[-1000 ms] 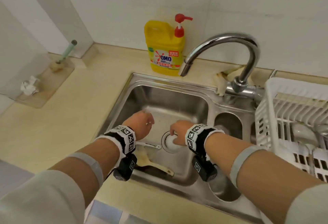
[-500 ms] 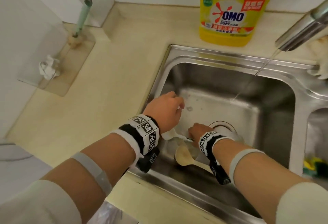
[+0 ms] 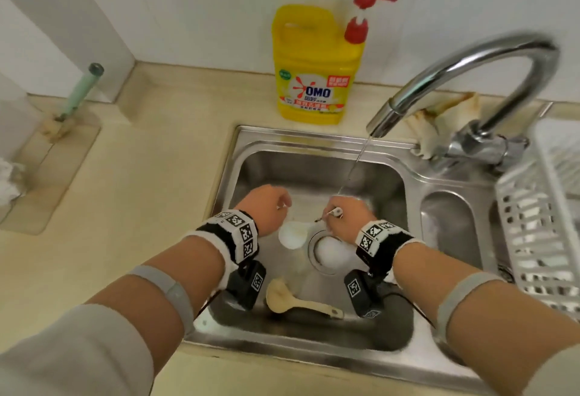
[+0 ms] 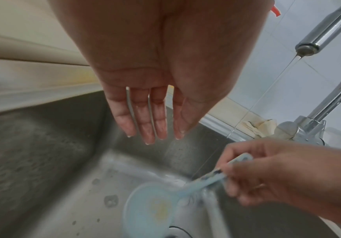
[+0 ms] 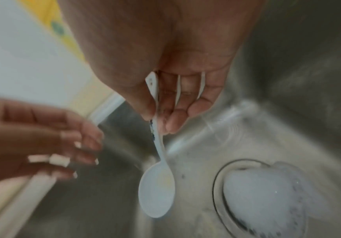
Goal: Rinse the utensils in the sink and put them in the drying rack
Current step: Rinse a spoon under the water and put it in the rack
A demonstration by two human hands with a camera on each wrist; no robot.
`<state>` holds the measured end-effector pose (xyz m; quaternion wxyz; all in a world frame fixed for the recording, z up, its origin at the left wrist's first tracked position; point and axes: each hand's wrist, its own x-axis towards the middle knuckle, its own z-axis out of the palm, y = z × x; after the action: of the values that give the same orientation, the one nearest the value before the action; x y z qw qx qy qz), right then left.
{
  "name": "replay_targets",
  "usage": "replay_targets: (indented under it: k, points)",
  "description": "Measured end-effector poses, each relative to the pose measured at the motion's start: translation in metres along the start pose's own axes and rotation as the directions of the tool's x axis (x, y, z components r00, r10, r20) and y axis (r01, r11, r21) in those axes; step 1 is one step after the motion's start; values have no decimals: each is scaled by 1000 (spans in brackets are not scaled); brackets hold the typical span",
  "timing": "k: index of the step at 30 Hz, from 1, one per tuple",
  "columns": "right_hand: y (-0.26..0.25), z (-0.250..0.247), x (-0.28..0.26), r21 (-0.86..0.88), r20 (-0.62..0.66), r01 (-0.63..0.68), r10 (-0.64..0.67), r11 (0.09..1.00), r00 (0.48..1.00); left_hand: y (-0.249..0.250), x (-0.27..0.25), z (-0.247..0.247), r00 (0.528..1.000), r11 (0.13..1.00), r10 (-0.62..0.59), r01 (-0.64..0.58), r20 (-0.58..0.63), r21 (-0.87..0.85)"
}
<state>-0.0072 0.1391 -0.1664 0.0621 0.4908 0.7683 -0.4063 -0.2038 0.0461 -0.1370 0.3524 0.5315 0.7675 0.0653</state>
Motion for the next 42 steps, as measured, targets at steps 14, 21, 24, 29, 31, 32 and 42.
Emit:
replay_targets:
  k: [14, 21, 24, 29, 31, 32, 42]
  points:
    - [21, -91, -48, 809, -287, 85, 266, 582, 920, 69, 56, 7, 993, 743, -113, 98, 20, -662]
    - [26, -105, -48, 885, -292, 126, 324, 448, 900, 88, 70, 17, 991, 481, -111, 122, 77, -868]
    - [28, -106, -47, 907, -283, 141, 328, 396, 901, 94, 71, 22, 991, 421, -101, 125, 90, -899]
    - [26, -101, -44, 893, -303, 157, 307, 421, 902, 93, 74, 26, 992, 381, -106, 109, 74, -918]
    - [24, -100, -44, 885, -315, 168, 291, 435, 903, 92, 75, 27, 991, 410, -120, 98, 53, -907]
    - [24, -100, -43, 878, -321, 175, 278, 445, 905, 90, 76, 27, 990, 428, -132, 94, 40, -899]
    - [18, -105, -42, 769, -440, 254, 198, 587, 876, 86, 80, 21, 990, 697, -143, 101, 0, -710]
